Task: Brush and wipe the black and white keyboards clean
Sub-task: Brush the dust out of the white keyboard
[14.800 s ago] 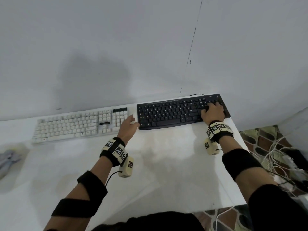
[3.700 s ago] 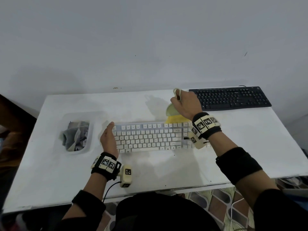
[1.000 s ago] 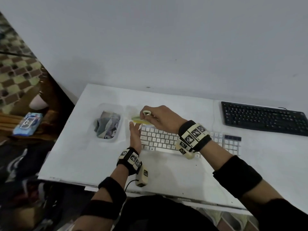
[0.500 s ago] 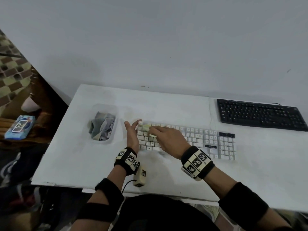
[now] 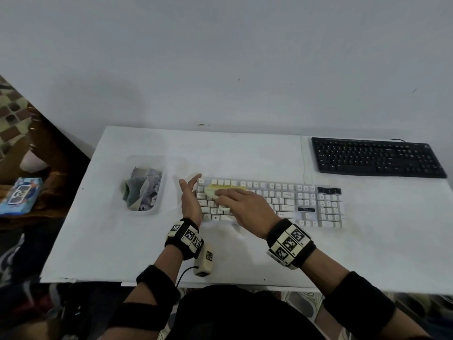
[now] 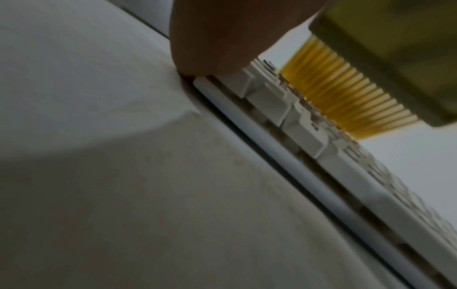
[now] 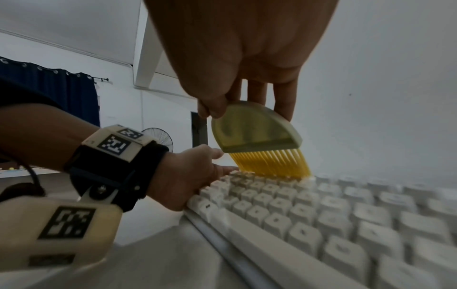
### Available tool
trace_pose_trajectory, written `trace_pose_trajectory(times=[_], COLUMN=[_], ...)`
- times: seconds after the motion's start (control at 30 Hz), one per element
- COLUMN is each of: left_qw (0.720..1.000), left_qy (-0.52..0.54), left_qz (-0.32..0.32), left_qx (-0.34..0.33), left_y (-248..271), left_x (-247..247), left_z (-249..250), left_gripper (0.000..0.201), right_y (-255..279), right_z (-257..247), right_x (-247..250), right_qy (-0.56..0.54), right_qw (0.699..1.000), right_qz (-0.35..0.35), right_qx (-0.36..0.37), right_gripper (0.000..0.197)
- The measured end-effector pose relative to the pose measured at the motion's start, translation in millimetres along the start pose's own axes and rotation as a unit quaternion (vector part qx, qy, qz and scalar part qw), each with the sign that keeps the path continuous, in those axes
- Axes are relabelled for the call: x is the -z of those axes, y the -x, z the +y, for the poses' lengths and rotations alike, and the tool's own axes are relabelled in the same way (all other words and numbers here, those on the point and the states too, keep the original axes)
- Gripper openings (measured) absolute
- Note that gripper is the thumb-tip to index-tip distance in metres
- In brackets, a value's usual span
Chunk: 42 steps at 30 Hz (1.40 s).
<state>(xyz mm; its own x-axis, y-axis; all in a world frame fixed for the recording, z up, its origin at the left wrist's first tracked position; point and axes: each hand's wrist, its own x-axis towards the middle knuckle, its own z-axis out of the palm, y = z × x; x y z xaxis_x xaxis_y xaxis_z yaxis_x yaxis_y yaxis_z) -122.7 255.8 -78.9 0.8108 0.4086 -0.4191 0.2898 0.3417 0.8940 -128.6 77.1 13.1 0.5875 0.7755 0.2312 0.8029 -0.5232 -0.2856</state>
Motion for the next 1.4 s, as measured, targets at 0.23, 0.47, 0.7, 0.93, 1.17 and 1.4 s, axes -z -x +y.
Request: trace_pose_trajectory(times=[0.23,0.47,0.7,0.93,1.17,1.4], left_qw=[0.999,0.999,1.0,1.0,1.0,0.999], left_qy=[0.035,-0.005,-0.009,-0.012,-0.008,-0.013], left_qz=[-0.023,-0.004,0.027,0.025,0.016,0.027], left_qx=[0.001,0.033,0.008,0.006,0.006,0.032], left_y=[-6.3,-9.4,3.2,-5.1,-7.0,-6.8], left_x=[3.7,3.5,-2.7,-2.7,-3.4,-6.5], left_z=[-5.1,-5.3,6.7,1.5,0.3,3.2], left_gripper=[0.079,0.09,0.073,0.069,0.067,0.067], right_y=[-28.7,4.0,6.4,63.3,46.8,73.5], right_z=[-14.4,3.3,7.1,48.7,39.7,60.8], right_x=[-9.2,-2.3,-7.0,4.8,-1.8,2.1], right_qy=[-0.032,-0.019,-0.033,-0.012,-0.01,0.003], right_qw=[0.999,0.999,0.999,0.998,0.999,0.999], right_qz=[-0.009,0.012,-0.002,0.027,0.027,0.015], right_qx=[0.011,-0.049,-0.02,-0.056,-0.017,-0.036], right_gripper=[0.047,0.052,0.045,0.046,0.033,0.049])
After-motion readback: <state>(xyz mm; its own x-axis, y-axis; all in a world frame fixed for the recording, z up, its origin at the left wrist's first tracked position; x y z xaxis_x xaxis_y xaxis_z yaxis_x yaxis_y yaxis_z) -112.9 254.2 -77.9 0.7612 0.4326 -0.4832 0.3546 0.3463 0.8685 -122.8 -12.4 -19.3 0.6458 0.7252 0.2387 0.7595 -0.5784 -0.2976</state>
